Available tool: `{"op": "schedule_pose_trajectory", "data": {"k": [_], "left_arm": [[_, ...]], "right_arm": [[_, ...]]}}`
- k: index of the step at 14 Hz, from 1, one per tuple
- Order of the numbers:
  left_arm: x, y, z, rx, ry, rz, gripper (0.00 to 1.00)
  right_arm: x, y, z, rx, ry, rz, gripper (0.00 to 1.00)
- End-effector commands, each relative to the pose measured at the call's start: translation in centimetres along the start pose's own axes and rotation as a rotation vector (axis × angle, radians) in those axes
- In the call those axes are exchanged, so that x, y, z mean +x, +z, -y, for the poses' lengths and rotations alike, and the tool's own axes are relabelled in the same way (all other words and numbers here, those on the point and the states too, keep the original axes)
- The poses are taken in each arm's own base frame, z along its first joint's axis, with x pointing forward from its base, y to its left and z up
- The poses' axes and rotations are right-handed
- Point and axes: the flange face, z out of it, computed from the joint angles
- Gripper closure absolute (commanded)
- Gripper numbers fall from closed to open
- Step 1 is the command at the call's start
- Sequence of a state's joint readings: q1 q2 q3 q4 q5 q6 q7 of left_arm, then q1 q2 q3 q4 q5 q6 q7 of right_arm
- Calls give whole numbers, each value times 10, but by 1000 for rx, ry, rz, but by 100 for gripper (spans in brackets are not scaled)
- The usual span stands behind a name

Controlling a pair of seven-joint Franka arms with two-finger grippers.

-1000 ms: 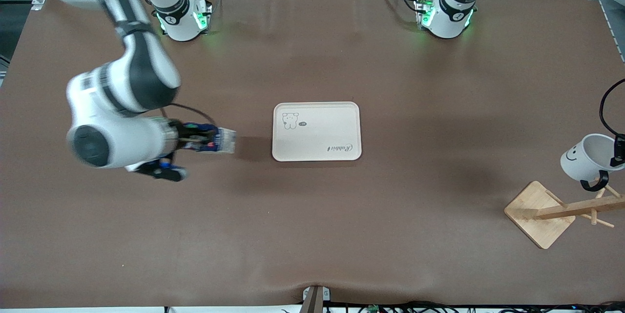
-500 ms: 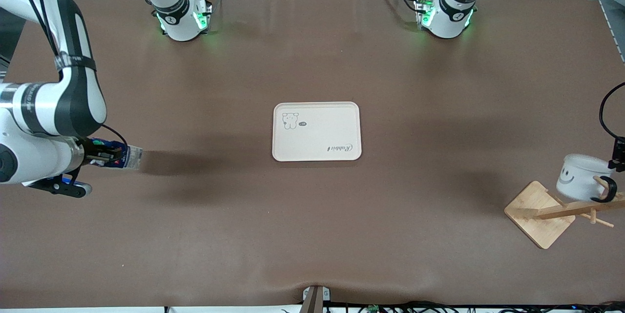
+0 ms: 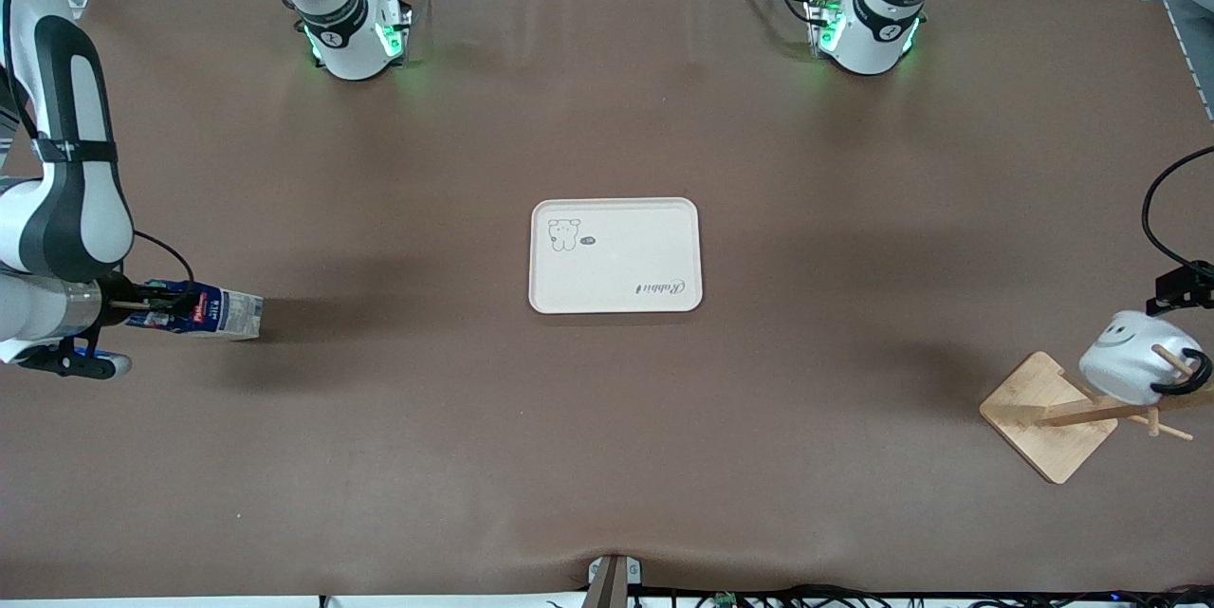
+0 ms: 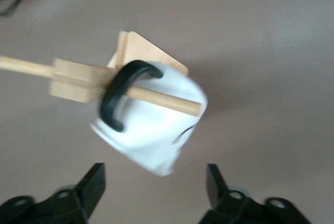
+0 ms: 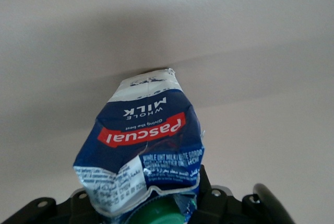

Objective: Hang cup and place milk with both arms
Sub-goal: 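Hang the mug on the stand while the right gripper carries the milk, then release the mug and raise the left gripper while the right gripper lowers milk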

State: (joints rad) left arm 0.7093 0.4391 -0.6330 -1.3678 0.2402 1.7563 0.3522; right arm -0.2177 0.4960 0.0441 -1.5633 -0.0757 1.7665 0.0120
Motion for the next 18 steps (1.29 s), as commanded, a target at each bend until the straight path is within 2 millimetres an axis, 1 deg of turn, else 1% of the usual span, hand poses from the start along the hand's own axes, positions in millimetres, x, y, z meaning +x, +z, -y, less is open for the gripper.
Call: {"op": "schedule_pose_trajectory", "data": {"k": [1,3,4,5,6,7,9,10,11,12,13,14,15,16,17,18], "left_arm": [[-4,-20,-30,-10,-60,40,0],[-2,-28,-53,-8,-43,40,0],[-5,-31,-63,0,-65,47,0],[-8,-33,-77,-2,-81,54,0],[-13,-35,-90,-3,-94,62,0],[-19,-40,-102,7,-101,67,0],[-30,-49,-127,34,-100,76,0],[-35,-52,-142,46,-90,81,0],[-41,-56,-153,53,-91,82,0],[-46,-60,-162,59,-92,82,0],[-50,-64,-169,59,-94,77,0],[-52,-68,-174,51,-106,77,0],[-54,-70,-178,47,-126,87,0],[-54,-71,-178,47,-145,89,0],[-55,-74,-179,47,-151,93,0],[-53,-82,-179,45,-155,83,0]], "right_arm": [[-29,5,10,62,6,-23,100],[-40,7,11,67,46,-15,100],[-41,5,12,67,109,-13,100],[-43,1,11,65,153,-13,100],[-45,3,11,61,167,-4,100],[-50,16,9,58,170,24,100],[-60,31,10,54,171,16,100],[-64,34,10,54,170,-4,100],[-67,42,11,53,170,3,100],[-68,46,11,50,167,8,89],[-68,46,11,49,157,6,58],[-67,49,8,50,161,14,36],[-67,52,8,49,160,21,8],[-68,53,8,48,159,30,0],[-68,53,8,48,158,32,0],[-68,51,11,47,158,36,0]]}}
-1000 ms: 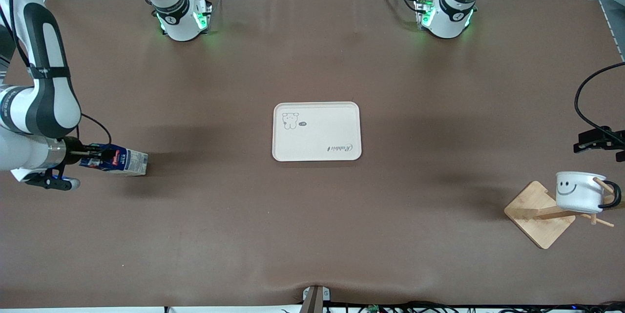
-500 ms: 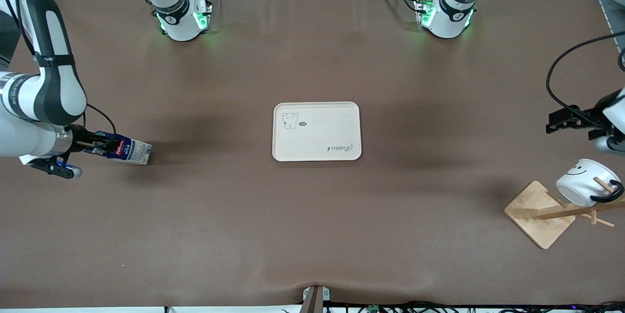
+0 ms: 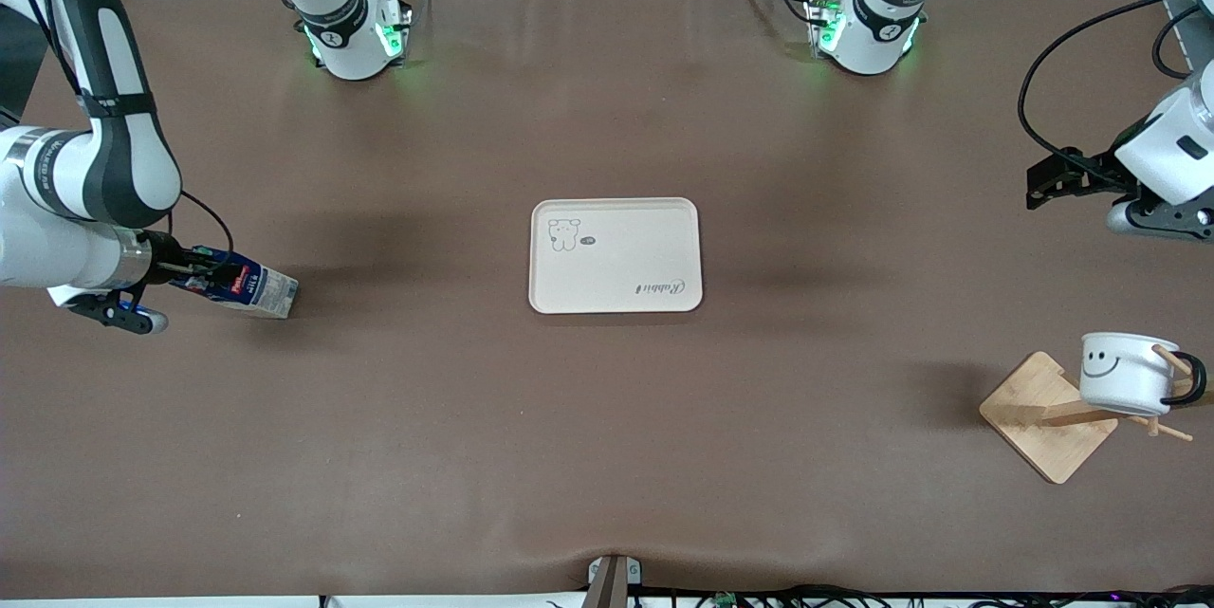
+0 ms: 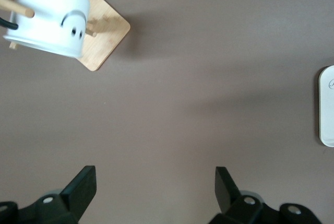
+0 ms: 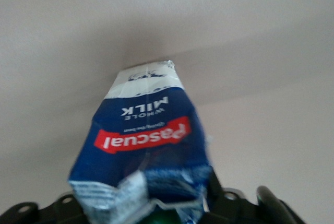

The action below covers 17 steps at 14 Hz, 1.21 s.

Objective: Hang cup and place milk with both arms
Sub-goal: 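Release the mug and raise the left gripper while the right gripper lowers milk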

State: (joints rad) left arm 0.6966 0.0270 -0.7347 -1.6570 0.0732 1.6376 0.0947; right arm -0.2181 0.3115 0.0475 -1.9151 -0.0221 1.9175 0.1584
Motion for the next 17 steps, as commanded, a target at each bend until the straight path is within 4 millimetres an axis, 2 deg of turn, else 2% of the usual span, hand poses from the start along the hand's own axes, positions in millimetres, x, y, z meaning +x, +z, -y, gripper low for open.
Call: {"op": "schedule_pose_trajectory", "data": {"k": [1,4,8,11,12,13,15,17], "left_arm": [[-3,-17,3,-10,-30,-15,0],[-3,-24,10,-4,-57,-29,0],[2,-36,18,-14,-66,-59,0],[2,-42,12,-11,-53,-67,0],[2,-43,10,2,-48,-66,0],[3,-43,3,15,-40,-66,0],[-2,-46,5,24,-52,-53,0],[-5,-44,-1,28,-49,-24,0]], "right_arm": [[-7,3,-2,-2,10,31,0],[-6,-5,0,-3,4,37,0],[-4,-30,7,-7,-5,33,0],[-9,-50,19,-12,-22,56,0],[-13,-62,31,-20,-35,67,0],[-14,-83,33,-23,-51,67,0],[-21,-105,42,-23,-66,98,0],[-23,-125,69,-27,-112,58,0]]}}
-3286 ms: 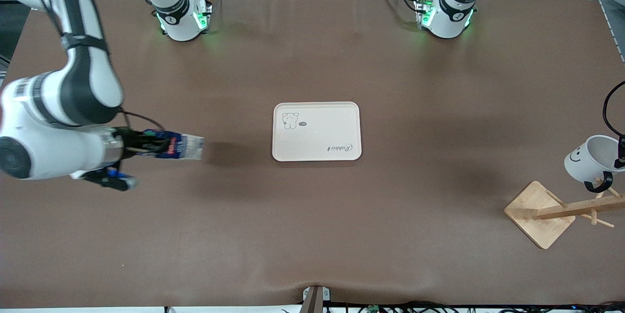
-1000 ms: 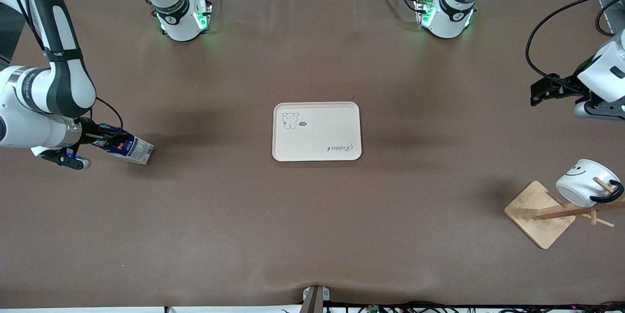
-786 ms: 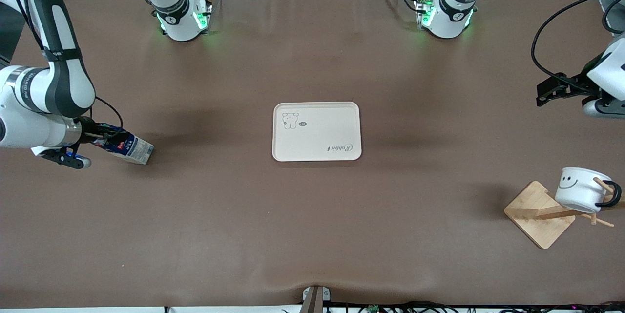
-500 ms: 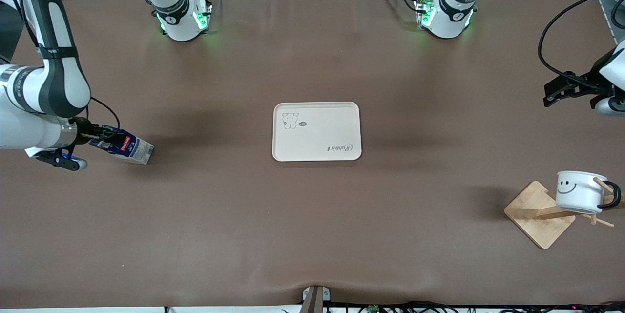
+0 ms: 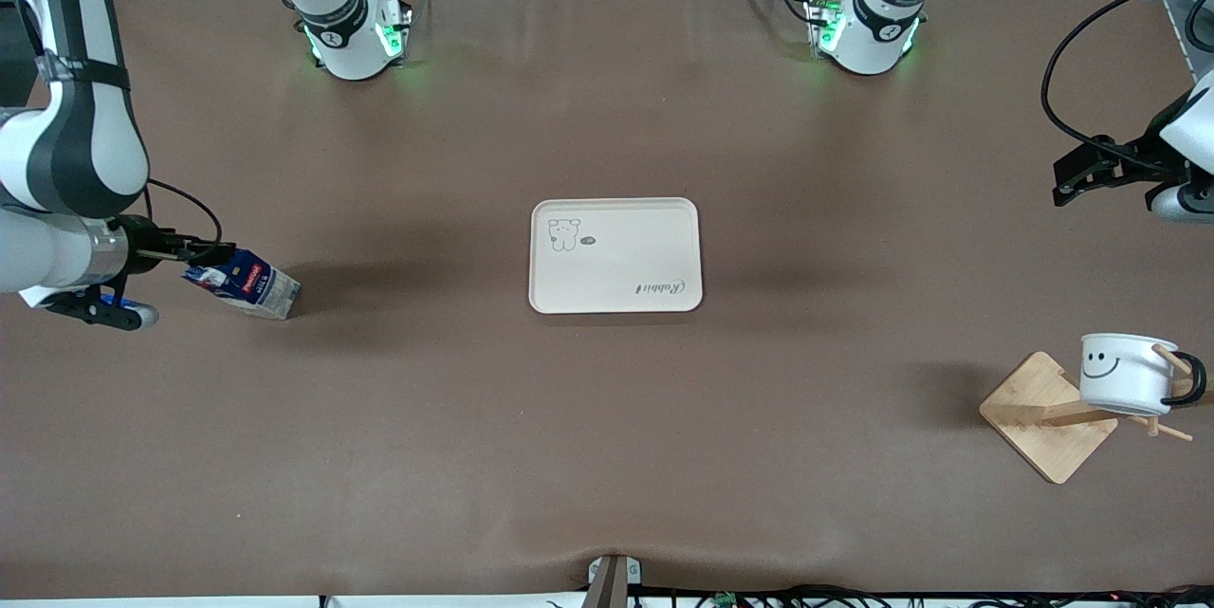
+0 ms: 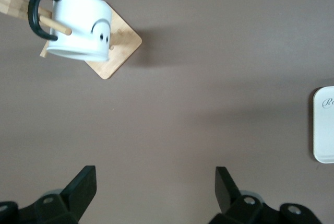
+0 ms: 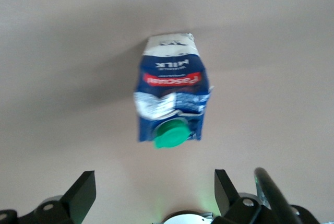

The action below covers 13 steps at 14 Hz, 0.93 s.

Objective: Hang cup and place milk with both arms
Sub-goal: 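Release the mug and raise the left gripper while the right gripper lowers milk, then open the right gripper and release the milk carton on the table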

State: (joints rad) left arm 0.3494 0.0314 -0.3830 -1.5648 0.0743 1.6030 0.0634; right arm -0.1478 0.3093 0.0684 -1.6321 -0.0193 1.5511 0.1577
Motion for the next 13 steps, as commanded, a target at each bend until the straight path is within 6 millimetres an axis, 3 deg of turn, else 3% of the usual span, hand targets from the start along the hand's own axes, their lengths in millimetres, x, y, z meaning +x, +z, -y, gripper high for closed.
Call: {"op": "schedule_pose_trajectory", "data": {"k": [1,4,6,8,10,13], "left_arm": [[-8,-9,-7,17,-4,29,0],[-23,-23,-8,13,-20,37,0],[-34,-30,-13,10,-16,34,0],[-41,-32,-15,-2,-9,32,0],[-46,-39,-21,-5,-8,20,0],[-56,-42,-23,-4,-9,17,0]], "right_arm": [[-3,-44,25,15,-42,-72,0],[-7,-106,42,75,-61,-199,0],[-20,-159,37,120,-57,-308,0],[-39,-177,40,130,-76,-319,0],[-100,-214,32,125,-86,-329,0],[-169,-227,48,78,-135,-291,0]]}}
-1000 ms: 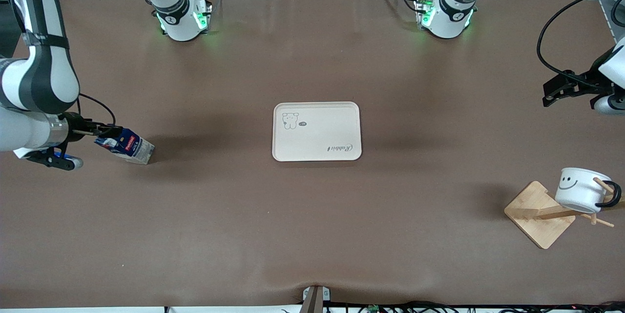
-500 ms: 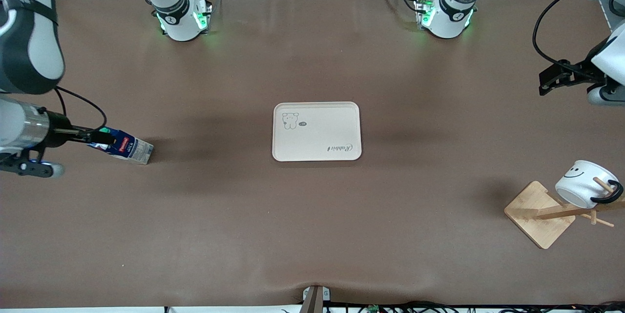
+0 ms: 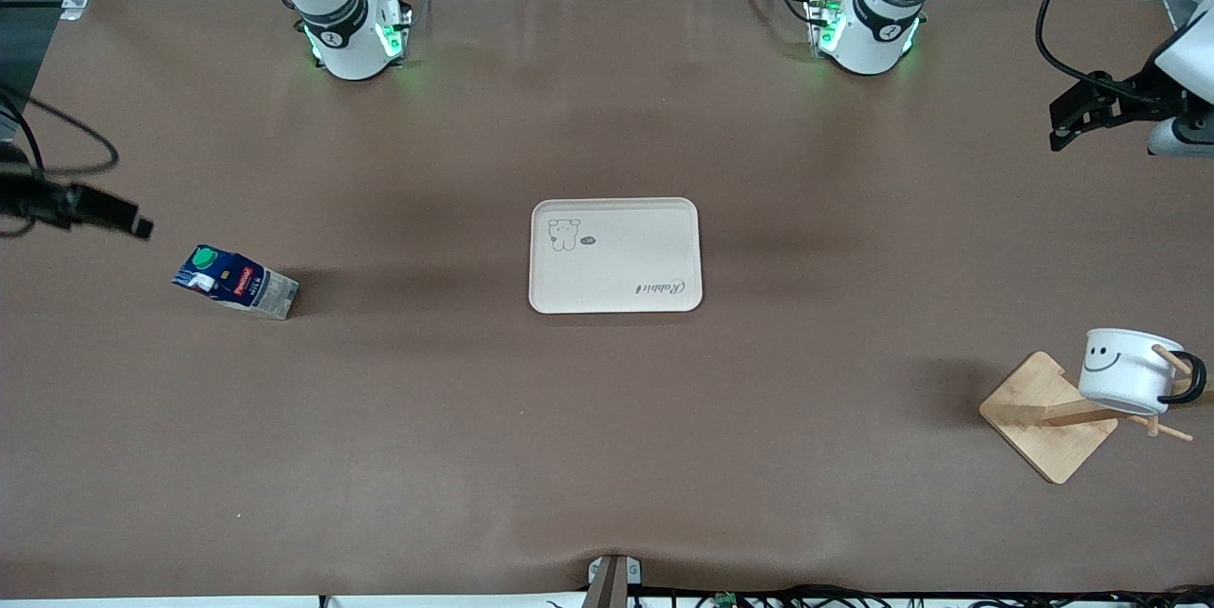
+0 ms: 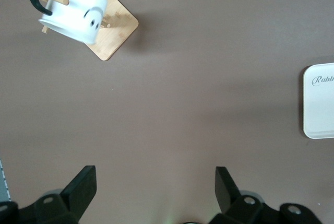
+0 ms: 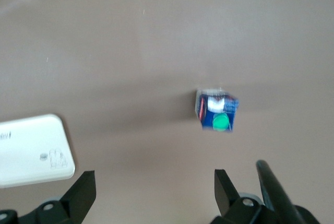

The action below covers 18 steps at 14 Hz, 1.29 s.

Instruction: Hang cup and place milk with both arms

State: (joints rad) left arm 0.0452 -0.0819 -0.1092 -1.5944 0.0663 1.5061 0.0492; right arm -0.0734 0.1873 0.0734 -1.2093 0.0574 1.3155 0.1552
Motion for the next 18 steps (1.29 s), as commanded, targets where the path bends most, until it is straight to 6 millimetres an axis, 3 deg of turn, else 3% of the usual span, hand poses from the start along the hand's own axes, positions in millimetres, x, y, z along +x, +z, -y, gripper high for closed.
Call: {"op": "schedule_pose_trajectory", "data": {"k": [1,3,6,8,9,13,18], "left_arm": [[-13,-3,0,-16,-19,2,0],[-10,3,2,-19,-18,13,0],[-11,5,0,-19,-4,24,0],[-12,5,-4,-18,2,26,0],[-12,4,-5,-18,4,26,0],[-11,6,-13,-35,6,28,0],[-13,5,-15,-70,3,45,0]], "right_arm": [[-60,-14,18,-17,-38,18,0],[-78,1,11,-18,-30,10,0],[-91,2,25,-23,-60,6,0],[-86,-2,20,-22,-78,-14,0],[-86,-15,15,-31,-117,-39,0],[-78,-13,-6,-59,-175,-37,0],[-76,-11,-8,-73,-181,-34,0]]}}
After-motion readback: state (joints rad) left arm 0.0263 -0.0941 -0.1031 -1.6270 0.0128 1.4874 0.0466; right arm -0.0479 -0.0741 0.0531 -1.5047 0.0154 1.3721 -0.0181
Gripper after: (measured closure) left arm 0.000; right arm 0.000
